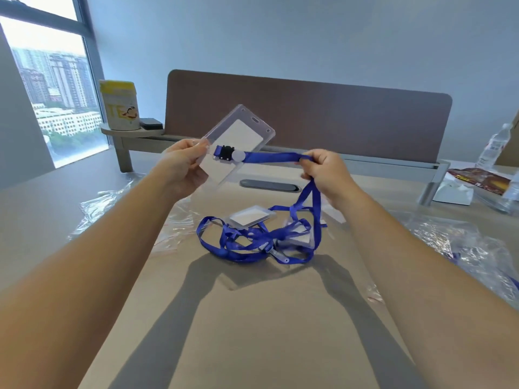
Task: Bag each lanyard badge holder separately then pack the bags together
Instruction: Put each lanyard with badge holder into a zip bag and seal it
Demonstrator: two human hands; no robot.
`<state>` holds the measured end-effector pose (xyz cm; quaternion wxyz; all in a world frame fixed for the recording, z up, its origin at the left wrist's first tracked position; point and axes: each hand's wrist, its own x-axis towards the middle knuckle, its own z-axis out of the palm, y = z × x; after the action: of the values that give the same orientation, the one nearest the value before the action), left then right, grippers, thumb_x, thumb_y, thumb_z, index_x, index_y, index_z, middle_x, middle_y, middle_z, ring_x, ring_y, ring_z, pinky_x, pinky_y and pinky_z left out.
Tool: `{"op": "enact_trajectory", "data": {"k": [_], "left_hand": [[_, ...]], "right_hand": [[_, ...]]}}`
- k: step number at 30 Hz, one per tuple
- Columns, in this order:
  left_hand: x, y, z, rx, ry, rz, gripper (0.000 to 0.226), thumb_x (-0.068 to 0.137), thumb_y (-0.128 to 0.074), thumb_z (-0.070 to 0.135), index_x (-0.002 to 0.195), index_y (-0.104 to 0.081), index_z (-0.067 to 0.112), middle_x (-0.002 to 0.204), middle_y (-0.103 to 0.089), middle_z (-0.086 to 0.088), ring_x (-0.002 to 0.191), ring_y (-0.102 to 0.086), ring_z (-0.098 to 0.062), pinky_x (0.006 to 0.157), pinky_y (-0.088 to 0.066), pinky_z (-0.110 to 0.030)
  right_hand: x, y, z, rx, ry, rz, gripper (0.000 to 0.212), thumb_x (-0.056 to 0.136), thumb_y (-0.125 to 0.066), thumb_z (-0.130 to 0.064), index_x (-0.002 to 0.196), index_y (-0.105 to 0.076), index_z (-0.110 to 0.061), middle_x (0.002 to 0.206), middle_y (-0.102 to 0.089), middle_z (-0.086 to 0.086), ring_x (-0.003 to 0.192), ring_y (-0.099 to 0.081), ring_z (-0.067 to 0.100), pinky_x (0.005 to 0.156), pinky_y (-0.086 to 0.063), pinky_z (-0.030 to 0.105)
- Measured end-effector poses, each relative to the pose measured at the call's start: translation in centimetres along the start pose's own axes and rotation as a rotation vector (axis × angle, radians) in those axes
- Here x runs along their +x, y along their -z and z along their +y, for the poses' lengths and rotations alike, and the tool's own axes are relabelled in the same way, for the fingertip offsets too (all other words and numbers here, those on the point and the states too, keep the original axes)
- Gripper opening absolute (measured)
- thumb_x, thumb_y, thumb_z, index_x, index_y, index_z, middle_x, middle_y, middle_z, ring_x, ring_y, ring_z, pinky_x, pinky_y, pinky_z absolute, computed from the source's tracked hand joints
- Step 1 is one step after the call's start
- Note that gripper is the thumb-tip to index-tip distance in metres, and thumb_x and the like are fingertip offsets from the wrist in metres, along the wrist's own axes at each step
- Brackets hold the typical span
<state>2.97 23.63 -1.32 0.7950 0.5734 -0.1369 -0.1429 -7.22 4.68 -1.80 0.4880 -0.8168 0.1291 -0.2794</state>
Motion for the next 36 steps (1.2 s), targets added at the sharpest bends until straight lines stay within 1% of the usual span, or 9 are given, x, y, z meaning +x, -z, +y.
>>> {"op": "enact_trajectory", "data": {"k": [3,8,12,19,24,26,29,33,36], "left_hand": [[0.9,-0.6,1.1,-0.061,-0.024,0.061,0.016,0.092,-0.051,0.021,0.076,-0.05,0.017,0.084,-0.06,-0.002,0.079,-0.061,-0.015,0.084,-0.053,-0.026],[1.8,-2.1,3.7,-0.167,-0.059,-0.003,0.017,0.093,-0.049,0.022,0.077,-0.049,0.017,0.083,-0.063,-0.002,0.074,-0.065,-0.014,0.061,-0.059,-0.028],[1.2,-3.3,5.3,-0.243,-0.061,-0.154,0.022,0.094,-0.046,0.024,0.073,-0.05,0.016,0.054,-0.069,0.003,0.046,-0.066,-0.007,0.042,-0.051,-0.017],[0.2,-3.3,4.3,0.446,0.066,-0.509,0.026,0.094,-0.039,0.015,0.069,-0.046,0.015,0.047,-0.063,0.005,0.041,-0.061,-0.006,0.038,-0.048,-0.015],[1.2,-2.4,2.4,0.846,0.3,-0.701,0.04,0.087,-0.047,0.001,0.055,-0.064,0.018,0.059,-0.066,0.003,0.063,-0.062,-0.013,0.066,-0.05,-0.025],[1.1,-2.6,1.7,0.948,0.377,-0.721,0.045,0.085,-0.052,-0.003,0.048,-0.066,0.018,0.056,-0.065,0.003,0.063,-0.058,-0.013,0.065,-0.047,-0.022],[0.9,-3.1,1.2,1.117,0.416,-0.631,0.031,0.085,-0.056,0.0,0.057,-0.06,0.012,0.058,-0.061,0.0,0.052,-0.056,-0.008,0.047,-0.047,-0.016],[1.3,-3.0,0.3,1.424,0.147,-0.32,0.019,0.084,-0.062,0.021,0.073,-0.054,0.009,0.077,-0.056,-0.006,0.068,-0.049,-0.016,0.059,-0.041,-0.022],[2.1,-2.5,-0.3,1.171,-0.05,-0.028,0.024,0.085,-0.061,0.024,0.075,-0.055,0.003,0.084,-0.054,-0.012,0.079,-0.049,-0.022,0.061,-0.041,-0.025]], "right_hand": [[1.5,0.9,-1.8,0.069,0.046,0.088,0.013,0.094,-0.043,-0.009,0.089,-0.055,-0.01,0.067,-0.051,-0.003,0.061,-0.051,0.007,0.062,-0.045,0.014],[2.7,1.6,-4.0,0.194,0.039,-0.021,0.021,0.095,-0.043,-0.012,0.081,-0.059,-0.013,0.058,-0.047,0.002,0.044,-0.042,0.008,0.041,-0.041,0.013],[2.6,2.1,-3.5,0.135,-0.053,-0.263,0.023,0.095,-0.044,-0.018,0.083,-0.063,-0.013,0.053,-0.042,0.0,0.042,-0.036,0.009,0.039,-0.038,0.014],[1.9,1.6,-1.5,0.029,-0.185,-0.445,0.022,0.089,-0.053,-0.018,0.071,-0.062,-0.013,0.044,-0.035,-0.004,0.047,-0.023,0.01,0.046,-0.026,0.02],[1.7,0.9,-0.9,-0.11,-0.228,-0.493,0.023,0.089,-0.054,-0.018,0.069,-0.064,-0.011,0.05,-0.042,0.0,0.048,-0.027,0.01,0.046,-0.028,0.02],[1.8,0.1,-1.0,-0.153,-0.222,-0.513,0.023,0.089,-0.054,-0.017,0.068,-0.063,-0.011,0.054,-0.042,0.002,0.048,-0.028,0.01,0.047,-0.027,0.02],[1.9,-0.8,-1.2,-0.199,-0.21,-0.527,0.021,0.089,-0.054,-0.015,0.07,-0.061,-0.01,0.056,-0.043,0.002,0.048,-0.029,0.009,0.045,-0.028,0.018],[2.1,-1.3,-1.5,-0.115,-0.189,-0.542,0.016,0.092,-0.05,-0.014,0.081,-0.06,-0.008,0.058,-0.041,0.002,0.047,-0.03,0.007,0.043,-0.027,0.016],[1.9,-2.1,-2.0,-0.005,-0.131,-0.499,0.019,0.093,-0.047,-0.016,0.08,-0.057,-0.007,0.058,-0.038,0.002,0.042,-0.026,0.006,0.041,-0.023,0.017]]}}
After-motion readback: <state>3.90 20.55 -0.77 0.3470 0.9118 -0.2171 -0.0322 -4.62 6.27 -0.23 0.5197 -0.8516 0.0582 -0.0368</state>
